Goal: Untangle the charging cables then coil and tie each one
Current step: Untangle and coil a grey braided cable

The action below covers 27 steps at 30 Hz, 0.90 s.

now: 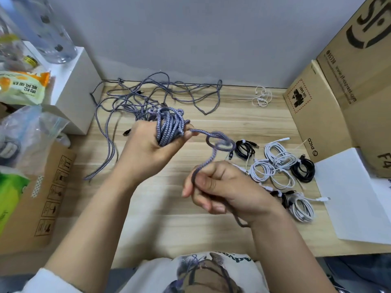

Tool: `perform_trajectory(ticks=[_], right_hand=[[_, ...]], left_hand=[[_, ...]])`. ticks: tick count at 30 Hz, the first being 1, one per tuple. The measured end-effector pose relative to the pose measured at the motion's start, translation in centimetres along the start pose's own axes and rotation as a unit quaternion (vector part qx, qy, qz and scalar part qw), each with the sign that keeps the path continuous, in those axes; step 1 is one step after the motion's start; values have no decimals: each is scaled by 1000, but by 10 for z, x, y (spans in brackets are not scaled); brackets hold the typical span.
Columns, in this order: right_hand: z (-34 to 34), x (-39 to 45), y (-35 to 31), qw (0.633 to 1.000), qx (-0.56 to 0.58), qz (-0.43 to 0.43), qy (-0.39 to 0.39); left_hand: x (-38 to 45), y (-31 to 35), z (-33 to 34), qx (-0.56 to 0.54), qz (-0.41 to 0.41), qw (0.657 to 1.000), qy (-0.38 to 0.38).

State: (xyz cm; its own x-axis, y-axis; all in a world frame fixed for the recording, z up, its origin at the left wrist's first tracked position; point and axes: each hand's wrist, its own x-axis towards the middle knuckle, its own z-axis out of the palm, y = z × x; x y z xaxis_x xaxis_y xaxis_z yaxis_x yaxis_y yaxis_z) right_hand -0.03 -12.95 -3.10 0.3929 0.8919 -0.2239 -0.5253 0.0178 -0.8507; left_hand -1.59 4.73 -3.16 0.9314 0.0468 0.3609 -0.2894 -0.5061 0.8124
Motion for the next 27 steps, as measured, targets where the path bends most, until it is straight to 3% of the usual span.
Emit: perform_trajectory(ticks=[3, 7, 10, 13, 18, 21, 24, 27], right_hand=[[15, -13, -20, 986, -141, -49, 70], [11, -25, -39, 933, -228, -170, 221], [-4, -20, -44, 890, -215, -230, 331], [-23, -7, -42, 866, -187, -207, 414], [-33, 13, -18, 872, -308, -110, 365], [-22, 15, -7, 803, -470, -110, 349], [-10, 12, -10, 768, -474, -171, 396], [0, 8, -20, 689, -523, -274, 421]], left_hand=[[-5, -19, -2, 88, -28, 996, -13], [-14, -21, -9, 60, -33, 994, -84], [-18, -18, -13, -18, -57, 993, -101], [-18, -8, -19, -168, -87, 976, -105], [-11, 4, -17, -263, -33, 963, -56], [-9, 4, -13, -260, -75, 962, -18], [-11, 3, -13, -252, -131, 958, -25], [-13, 1, -14, -248, -144, 954, -87]])
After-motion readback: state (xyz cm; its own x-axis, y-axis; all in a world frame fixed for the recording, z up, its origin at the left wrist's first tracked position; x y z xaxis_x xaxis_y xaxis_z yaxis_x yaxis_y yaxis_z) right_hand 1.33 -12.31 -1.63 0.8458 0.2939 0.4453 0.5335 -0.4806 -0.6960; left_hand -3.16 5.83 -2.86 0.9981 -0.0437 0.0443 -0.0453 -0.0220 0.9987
